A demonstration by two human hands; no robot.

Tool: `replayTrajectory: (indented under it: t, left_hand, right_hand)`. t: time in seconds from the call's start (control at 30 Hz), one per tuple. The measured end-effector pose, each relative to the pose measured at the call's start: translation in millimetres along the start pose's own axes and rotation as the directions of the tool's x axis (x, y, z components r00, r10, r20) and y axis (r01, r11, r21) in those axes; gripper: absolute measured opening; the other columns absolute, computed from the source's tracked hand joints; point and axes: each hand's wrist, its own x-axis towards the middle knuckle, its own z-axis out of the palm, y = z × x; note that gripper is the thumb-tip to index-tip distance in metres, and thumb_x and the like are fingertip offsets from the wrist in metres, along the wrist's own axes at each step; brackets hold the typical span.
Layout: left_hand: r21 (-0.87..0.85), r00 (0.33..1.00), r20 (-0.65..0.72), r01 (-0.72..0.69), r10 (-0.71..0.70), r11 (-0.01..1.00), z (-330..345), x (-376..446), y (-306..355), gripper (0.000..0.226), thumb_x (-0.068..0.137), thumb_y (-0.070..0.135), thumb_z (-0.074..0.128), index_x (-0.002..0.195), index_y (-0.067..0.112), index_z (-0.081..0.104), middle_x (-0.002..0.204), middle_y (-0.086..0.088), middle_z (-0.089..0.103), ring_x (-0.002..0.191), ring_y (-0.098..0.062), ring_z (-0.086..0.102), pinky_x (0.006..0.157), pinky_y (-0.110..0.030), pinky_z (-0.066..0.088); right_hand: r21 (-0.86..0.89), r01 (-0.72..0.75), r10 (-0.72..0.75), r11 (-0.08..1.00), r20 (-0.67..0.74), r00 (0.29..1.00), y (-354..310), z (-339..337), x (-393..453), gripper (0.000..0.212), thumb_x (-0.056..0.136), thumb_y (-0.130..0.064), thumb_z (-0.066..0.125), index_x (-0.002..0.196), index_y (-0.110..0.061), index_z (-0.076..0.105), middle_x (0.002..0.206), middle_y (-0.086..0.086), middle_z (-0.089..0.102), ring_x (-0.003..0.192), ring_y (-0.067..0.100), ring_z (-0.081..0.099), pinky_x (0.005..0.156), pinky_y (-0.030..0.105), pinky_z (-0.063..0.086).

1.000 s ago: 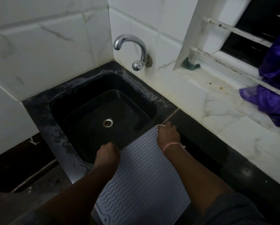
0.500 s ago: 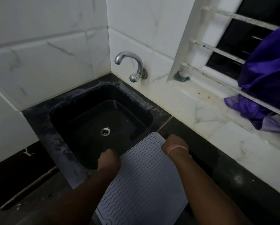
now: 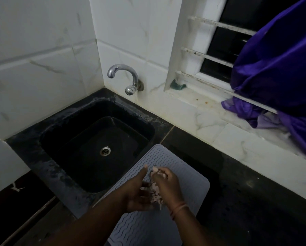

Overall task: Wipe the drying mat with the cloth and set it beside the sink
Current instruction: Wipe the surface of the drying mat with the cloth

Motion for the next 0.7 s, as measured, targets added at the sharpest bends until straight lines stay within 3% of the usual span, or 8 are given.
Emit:
replayTrajectory:
  t: [0.07,0.17,0.33,0.43,0.53,0.57,0.63,0.7]
  left_hand:
    - [-0.02,0.999,0.033,-0.043,0.043,0.999,4,-3,-1,0.067,0.089,0.067,0.063,0.122,0.008,0.067,0.116,-0.021,0.071,0.106,-0.037,0.07,0.077,-0.047,0.063]
    - [0.045,0.993,-0.017,-0.114,0.115,0.992,5,3,-2,0.048,0.094,0.049,0.067,0.124,0.012,0.067,0.119,-0.017,0.07,0.11,-0.035,0.068,0.092,-0.051,0.06]
    - [0.129,0.955,-0.139,-0.244,0.261,0.961,10,9,-6,0.025,0.101,0.026,0.06,0.12,0.012,0.068,0.114,-0.014,0.073,0.108,-0.03,0.069,0.095,-0.049,0.059]
    - [0.245,0.925,-0.098,-0.336,0.368,0.91,20,8,0,0.021,0.105,0.025,0.053,0.114,0.019,0.07,0.114,-0.009,0.073,0.107,-0.024,0.07,0.097,-0.046,0.058]
    - [0.46,0.879,-0.074,-0.39,0.471,0.798,28,17,11,0.021,0.109,0.025,0.046,0.11,0.028,0.068,0.116,0.0,0.069,0.104,-0.016,0.065,0.089,-0.035,0.055]
    - [0.521,0.865,-0.071,-0.392,0.497,0.758,29,23,14,0.022,0.109,0.025,0.047,0.118,0.028,0.066,0.126,0.002,0.065,0.11,-0.014,0.062,0.091,-0.033,0.053]
    - [0.641,0.846,-0.088,-0.357,0.526,0.68,29,38,20,0.036,0.108,0.025,0.049,0.143,0.022,0.055,0.146,-0.001,0.055,0.128,-0.015,0.055,0.101,-0.032,0.046]
    - [0.743,0.839,-0.091,-0.301,0.537,0.597,28,53,24,0.044,0.107,0.026,0.051,0.151,0.019,0.048,0.151,-0.004,0.052,0.133,-0.016,0.053,0.1,-0.029,0.043]
  right_hand:
    - [0.025,0.044,-0.045,0.999,0.012,0.999,7,7,-10,0.008,0.096,-0.026,0.069,0.104,-0.026,0.071,0.099,-0.003,0.077,0.094,0.013,0.074,0.082,0.035,0.062]
    - [0.027,0.073,-0.074,0.997,0.041,0.996,20,11,-20,0.027,0.093,-0.011,0.064,0.109,-0.032,0.068,0.113,-0.006,0.073,0.106,0.007,0.07,0.088,0.033,0.061]
    - [0.004,0.078,-0.078,0.997,0.108,0.991,21,-4,-14,0.025,0.095,-0.011,0.068,0.114,-0.029,0.065,0.11,-0.003,0.074,0.099,0.011,0.072,0.074,0.024,0.059]
    - [-0.082,0.115,-0.113,0.99,0.026,0.993,13,-15,14,0.019,0.097,-0.019,0.068,0.113,-0.029,0.065,0.108,-0.006,0.074,0.1,0.009,0.071,0.072,0.016,0.056]
    - [-0.286,0.135,-0.165,0.949,-0.085,0.983,5,-23,61,0.027,0.093,-0.013,0.07,0.119,-0.019,0.063,0.119,0.0,0.065,0.106,0.014,0.066,0.067,0.007,0.05]
    - [-0.377,0.139,-0.189,0.916,-0.099,0.977,3,-25,77,0.031,0.092,-0.014,0.071,0.122,-0.017,0.062,0.123,0.004,0.06,0.109,0.018,0.064,0.071,0.008,0.049]
    - [-0.535,0.161,-0.238,0.83,-0.078,0.968,-3,-26,107,0.037,0.092,-0.017,0.072,0.127,-0.016,0.06,0.127,0.009,0.052,0.111,0.026,0.062,0.088,0.025,0.055]
    - [-0.663,0.191,-0.287,0.724,-0.038,0.957,-9,-25,134,0.039,0.092,-0.016,0.071,0.129,-0.016,0.058,0.129,0.011,0.049,0.113,0.031,0.061,0.101,0.039,0.053]
